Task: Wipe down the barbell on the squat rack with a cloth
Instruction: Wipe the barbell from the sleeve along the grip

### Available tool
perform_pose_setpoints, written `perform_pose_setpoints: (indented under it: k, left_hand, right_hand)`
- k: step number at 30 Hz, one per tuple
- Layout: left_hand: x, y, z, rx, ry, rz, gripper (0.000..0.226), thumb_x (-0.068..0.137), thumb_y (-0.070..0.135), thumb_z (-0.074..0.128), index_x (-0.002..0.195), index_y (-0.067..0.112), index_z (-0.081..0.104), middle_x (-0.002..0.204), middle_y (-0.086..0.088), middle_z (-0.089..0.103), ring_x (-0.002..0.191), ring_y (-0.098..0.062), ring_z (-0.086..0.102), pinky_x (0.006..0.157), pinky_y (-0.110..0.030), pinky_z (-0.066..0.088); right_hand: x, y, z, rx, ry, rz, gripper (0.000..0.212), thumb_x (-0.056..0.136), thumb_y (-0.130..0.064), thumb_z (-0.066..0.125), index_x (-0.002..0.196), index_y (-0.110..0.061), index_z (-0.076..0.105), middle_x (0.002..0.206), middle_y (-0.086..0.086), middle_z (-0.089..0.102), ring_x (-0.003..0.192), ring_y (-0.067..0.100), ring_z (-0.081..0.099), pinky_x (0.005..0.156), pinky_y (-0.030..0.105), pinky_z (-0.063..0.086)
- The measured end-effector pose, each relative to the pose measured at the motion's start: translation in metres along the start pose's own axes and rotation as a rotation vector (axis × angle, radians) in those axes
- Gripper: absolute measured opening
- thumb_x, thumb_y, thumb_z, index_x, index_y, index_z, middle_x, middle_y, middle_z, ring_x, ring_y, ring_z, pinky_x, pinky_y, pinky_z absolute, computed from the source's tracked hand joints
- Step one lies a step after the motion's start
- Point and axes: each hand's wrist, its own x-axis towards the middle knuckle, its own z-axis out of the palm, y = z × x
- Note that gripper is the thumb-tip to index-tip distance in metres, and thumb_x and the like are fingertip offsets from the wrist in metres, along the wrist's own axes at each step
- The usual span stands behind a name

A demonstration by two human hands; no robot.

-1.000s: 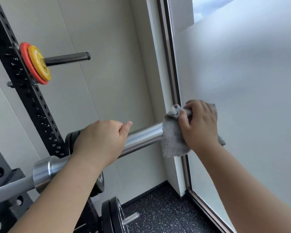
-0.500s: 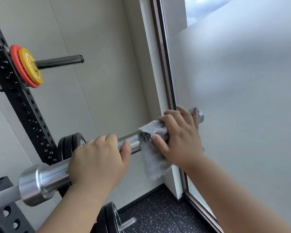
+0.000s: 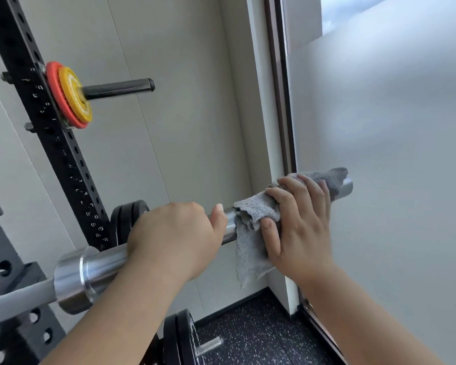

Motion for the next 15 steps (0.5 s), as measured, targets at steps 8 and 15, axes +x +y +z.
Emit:
perform_pose_setpoints:
  k: [8,15]
  left_hand:
    - [-0.005,0.002,-0.003,0.032,-0.011,-0.009,0.07,0.093,0.06,0.003,0.082,0.023,0.061,0.069,0.002,0.059,0.068,-0.026,0.061,0.058,-0.031,0.041]
    - [-0.012,0.006,-0.005,0.11,0.045,-0.041,0.063,0.095,0.058,0.006,0.083,0.024,0.057,0.075,-0.002,0.068,0.071,-0.029,0.067,0.058,-0.032,0.038]
  right_hand:
    - [0.025,0.044,-0.002,-0.042,0.141,0.283,0.033,0.102,-0.031,0.045,0.09,-0.011,0.069,0.101,0.004,0.072,0.112,0.038,0.059,0.106,0.053,0.042]
    - [0.006,-0.043,0.004,0.007,0.031,0.085,0.033,0.101,-0.035,0.047,0.105,-0.018,0.075,0.116,0.0,0.07,0.122,0.033,0.058,0.117,0.058,0.034]
